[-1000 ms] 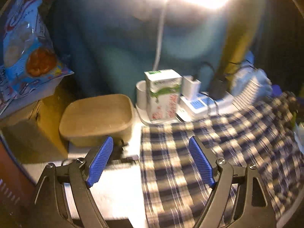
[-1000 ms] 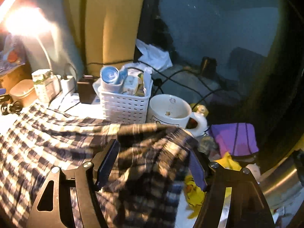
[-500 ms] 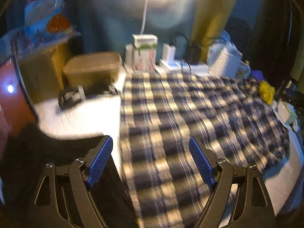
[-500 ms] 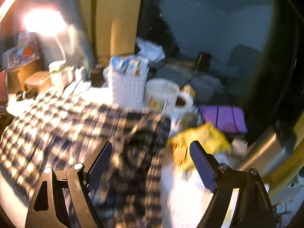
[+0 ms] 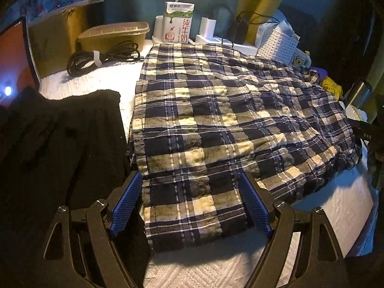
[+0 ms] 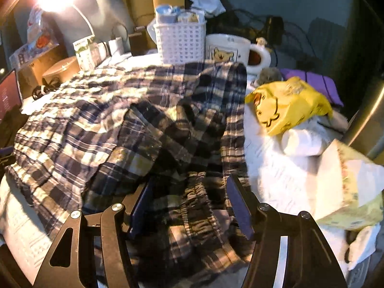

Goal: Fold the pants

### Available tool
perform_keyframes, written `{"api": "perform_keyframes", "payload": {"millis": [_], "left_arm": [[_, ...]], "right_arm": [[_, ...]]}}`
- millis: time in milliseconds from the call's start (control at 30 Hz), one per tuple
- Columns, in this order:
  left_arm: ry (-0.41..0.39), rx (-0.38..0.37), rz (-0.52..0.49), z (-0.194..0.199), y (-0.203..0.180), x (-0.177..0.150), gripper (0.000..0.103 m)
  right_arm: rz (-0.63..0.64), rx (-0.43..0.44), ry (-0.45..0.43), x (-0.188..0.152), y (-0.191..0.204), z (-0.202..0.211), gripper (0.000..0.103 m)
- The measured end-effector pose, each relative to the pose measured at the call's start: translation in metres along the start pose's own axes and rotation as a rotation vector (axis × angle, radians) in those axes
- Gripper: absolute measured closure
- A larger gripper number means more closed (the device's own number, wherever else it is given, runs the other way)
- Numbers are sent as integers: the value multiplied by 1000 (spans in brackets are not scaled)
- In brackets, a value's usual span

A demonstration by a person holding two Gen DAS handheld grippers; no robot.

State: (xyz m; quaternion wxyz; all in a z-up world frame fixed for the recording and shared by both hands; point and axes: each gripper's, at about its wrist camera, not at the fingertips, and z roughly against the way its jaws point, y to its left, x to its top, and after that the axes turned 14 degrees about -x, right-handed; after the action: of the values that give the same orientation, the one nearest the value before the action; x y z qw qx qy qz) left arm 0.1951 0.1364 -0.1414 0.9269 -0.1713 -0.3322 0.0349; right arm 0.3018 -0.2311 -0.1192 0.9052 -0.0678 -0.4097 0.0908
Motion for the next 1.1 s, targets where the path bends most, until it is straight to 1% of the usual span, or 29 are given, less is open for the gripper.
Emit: {"api": "perform_keyframes", "payload": {"millis": [33, 67, 100, 133, 167, 200, 233, 333, 567, 767, 867, 933, 967, 1000, 1100], "left_arm": [[-4, 3, -16, -1, -1, -1, 21], [-8, 4, -36, -2, -3, -2, 24], [-12, -3, -62, -3, -6, -3, 43], [-3, -10, -69, -4, -7, -3, 68], [-1, -4, -78, -4, -8, -3, 75], [1, 3, -88, -4, -9, -2, 85], [3, -1, -91, -4, -10, -1, 96], [-12, -8, -101, 3, -13, 1, 100], [-79, -40, -79, 38, -20, 7, 100], [-172, -76, -68, 84, -29, 17, 100], [-209, -109, -67, 110, -33, 20, 100], [-210, -136, -66, 123, -36, 18, 100], [-196, -150, -67, 126, -38, 16, 100], [-175, -160, -71, 128, -40, 12, 100], [-94, -157, -77, 121, -43, -7, 100]], "right_arm": [[2, 6, 5, -1, 3, -1, 66], [5, 0, 6, 0, 5, -2, 82], [16, -6, 0, -1, 8, 0, 86], [25, -12, -10, 0, 10, 3, 92], [33, -22, -21, 1, 12, 6, 93], [40, -32, -35, 1, 13, 12, 94], [43, -44, -52, 2, 13, 18, 96], [26, -87, -100, 5, 6, 35, 97], [-7, -127, -194, 10, -10, 87, 97], [-29, -155, -273, 15, -18, 123, 97], [-42, -164, -301, 16, -23, 138, 97], [-53, -166, -307, 14, -28, 146, 97], [-56, -168, -302, 13, -30, 148, 97], [-60, -171, -298, 10, -33, 151, 97], [-72, -172, -275, 0, -37, 153, 97]]}}
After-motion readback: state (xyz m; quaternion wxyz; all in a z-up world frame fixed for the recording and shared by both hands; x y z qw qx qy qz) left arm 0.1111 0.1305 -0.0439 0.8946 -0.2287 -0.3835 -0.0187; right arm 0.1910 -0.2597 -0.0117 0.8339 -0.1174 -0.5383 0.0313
